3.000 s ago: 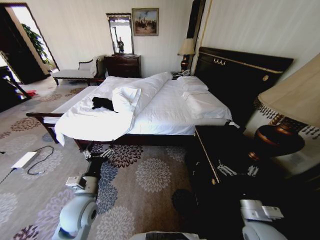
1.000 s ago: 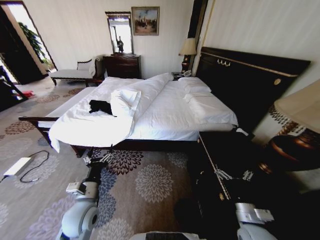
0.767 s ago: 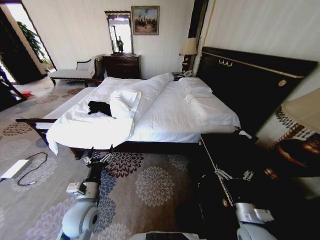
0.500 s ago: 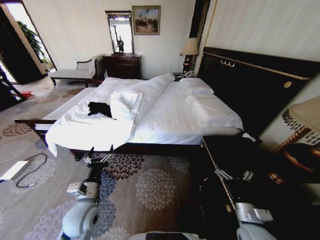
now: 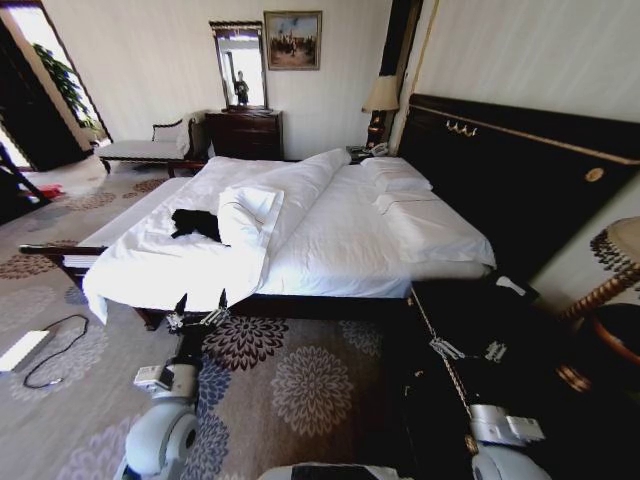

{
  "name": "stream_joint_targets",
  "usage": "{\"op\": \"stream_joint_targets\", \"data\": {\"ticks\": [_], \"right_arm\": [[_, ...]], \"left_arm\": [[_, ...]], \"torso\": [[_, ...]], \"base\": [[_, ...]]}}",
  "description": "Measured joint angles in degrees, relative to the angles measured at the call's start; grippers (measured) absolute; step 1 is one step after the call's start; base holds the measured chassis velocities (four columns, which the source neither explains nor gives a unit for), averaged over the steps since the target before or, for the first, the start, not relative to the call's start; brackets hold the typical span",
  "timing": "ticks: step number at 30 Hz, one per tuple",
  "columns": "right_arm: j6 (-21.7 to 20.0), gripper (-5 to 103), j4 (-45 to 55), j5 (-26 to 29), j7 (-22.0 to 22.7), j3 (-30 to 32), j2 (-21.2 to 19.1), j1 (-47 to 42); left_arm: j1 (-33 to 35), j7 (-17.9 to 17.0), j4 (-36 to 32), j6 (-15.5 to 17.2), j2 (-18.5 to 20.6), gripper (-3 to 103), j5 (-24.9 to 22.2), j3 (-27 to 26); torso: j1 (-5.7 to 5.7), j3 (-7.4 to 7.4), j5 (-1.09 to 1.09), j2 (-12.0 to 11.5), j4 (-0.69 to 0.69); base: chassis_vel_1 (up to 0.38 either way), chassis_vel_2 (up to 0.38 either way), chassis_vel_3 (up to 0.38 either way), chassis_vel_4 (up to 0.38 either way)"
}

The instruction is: Fold the clothes on the bed.

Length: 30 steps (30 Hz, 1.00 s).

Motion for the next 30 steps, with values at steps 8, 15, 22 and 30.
{"op": "stream_joint_targets", "data": {"ticks": [8, 15, 22, 30], "right_arm": [[0.26, 100, -0.05, 0.11, 0.10, 0.10, 0.08, -0.02], [0.67, 100, -0.42, 0.05, 0.12, 0.12, 0.25, 0.02], [0.81, 100, -0.54, 0.02, 0.10, 0.16, 0.23, 0.14], [0.87, 100, -0.85, 0.04, 0.19, 0.31, 0.02, 0.23]], "left_arm": [[0.23, 0.04, -0.23, -0.25, -0.28, 100, 0.26, 0.05], [0.50, 0.13, -0.58, -0.49, -0.44, 100, 0.48, 0.17], [0.57, 0.18, -0.76, -0.58, -0.44, 100, 0.51, 0.15], [0.57, 0.23, -0.60, -0.77, -0.37, 100, 0.68, 0.21]], "torso": [[0.00, 0.00, 0.00, 0.00, 0.00], [-0.01, 0.00, 0.00, 0.00, 0.00], [0.00, 0.00, 0.00, 0.00, 0.00], [0.00, 0.00, 0.00, 0.00, 0.00]], "base": [[-0.067, 0.071, 0.062, -0.056], [-0.068, 0.060, 0.061, -0.066], [-0.091, 0.081, 0.081, -0.085], [-0.085, 0.094, 0.099, -0.086]]}}
